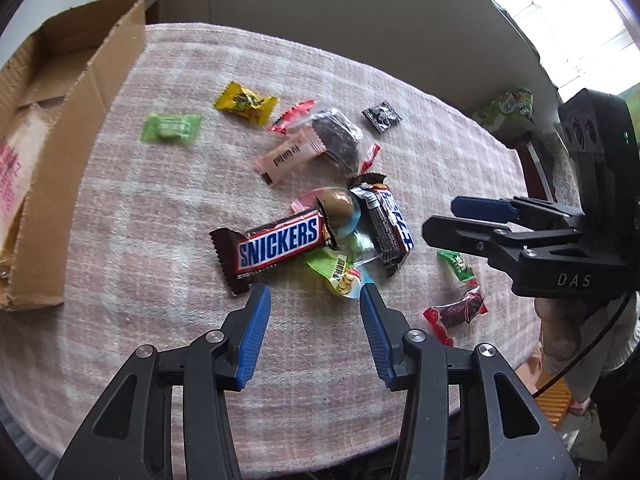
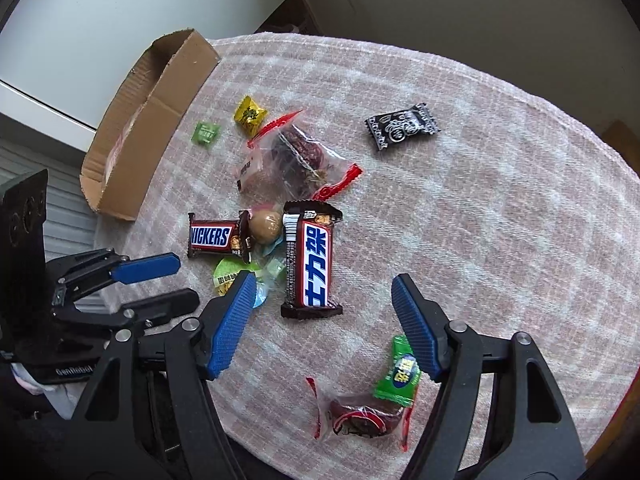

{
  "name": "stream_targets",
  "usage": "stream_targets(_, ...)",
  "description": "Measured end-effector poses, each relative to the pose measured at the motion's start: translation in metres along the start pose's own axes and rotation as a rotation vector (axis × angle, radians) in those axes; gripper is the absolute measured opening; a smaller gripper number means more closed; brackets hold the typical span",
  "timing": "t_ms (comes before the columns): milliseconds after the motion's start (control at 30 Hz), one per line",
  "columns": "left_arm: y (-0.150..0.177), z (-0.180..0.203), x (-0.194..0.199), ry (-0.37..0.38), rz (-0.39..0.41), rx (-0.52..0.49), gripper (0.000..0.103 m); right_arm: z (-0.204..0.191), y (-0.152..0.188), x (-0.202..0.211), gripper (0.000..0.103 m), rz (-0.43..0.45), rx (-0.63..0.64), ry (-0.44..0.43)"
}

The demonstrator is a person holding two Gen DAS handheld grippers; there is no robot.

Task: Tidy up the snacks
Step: 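Grasp the Japanese-labelled chocolate bar with the right gripper while the left grasps the green round candy, then carry both candies over the cardboard box and open both grippers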

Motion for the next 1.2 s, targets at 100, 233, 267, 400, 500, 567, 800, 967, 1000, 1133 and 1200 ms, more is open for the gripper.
stream_targets(100, 0.004, 0.008, -0.010, -0.003, -0.019, -0.040, 0.045, -0.002, -0.005, -0.012, 0.061, -0.019, 0.005, -0.016)
stream_targets(233, 0.006, 0.017, -0.020, -0.020, -0.025, -0.091, 0.045, -0.004, -0.009, -0.022, 0.060, -0.038, 0.000, -0.029)
stream_targets(267, 0.005, 0.019, -0.023, -0.027, -0.021, -0.102, 0.045, -0.005, -0.009, -0.025, 0.058, -0.044, 0.001, -0.032)
stream_targets(400, 0.004, 0.029, -0.033, -0.057, 0.006, -0.155, 0.045, -0.008, -0.012, -0.031, 0.053, -0.066, 0.017, -0.039)
stream_targets(500, 0.002, 0.030, -0.039, -0.079, 0.026, -0.173, 0.045, -0.010, -0.012, -0.038, 0.045, -0.084, 0.018, -0.035)
stream_targets(567, 0.000, 0.030, -0.044, -0.096, 0.032, -0.184, 0.045, -0.011, -0.014, -0.038, 0.042, -0.084, 0.022, -0.029)
stream_targets(800, -0.002, 0.037, -0.055, -0.111, 0.056, -0.225, 0.031, -0.007, -0.012, -0.037, 0.030, -0.089, 0.009, -0.038)
stream_targets(967, -0.006, 0.036, -0.058, -0.097, 0.062, -0.211, 0.028, -0.004, -0.007, -0.031, 0.030, -0.075, -0.012, -0.032)
stream_targets(1000, -0.007, 0.035, -0.056, -0.093, 0.066, -0.207, 0.028, -0.002, -0.007, -0.029, 0.030, -0.071, -0.018, -0.029)
stream_targets(1133, -0.008, 0.030, -0.047, -0.066, 0.079, -0.183, 0.027, 0.005, -0.003, -0.019, 0.030, -0.053, -0.032, -0.023)
stream_targets(1200, -0.009, 0.030, -0.043, -0.051, 0.086, -0.172, 0.027, 0.007, -0.002, -0.015, 0.030, -0.045, -0.041, -0.019)
Point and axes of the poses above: each gripper's, at about its wrist camera, not at the fingertips, and x roughly against the way its jaws point, z to its right, y to its underside, the point moved 6 cm from there along -x, roughly the way its jaws point, and after that the axes turned 10 degrees about x, right-handed, at the moved point
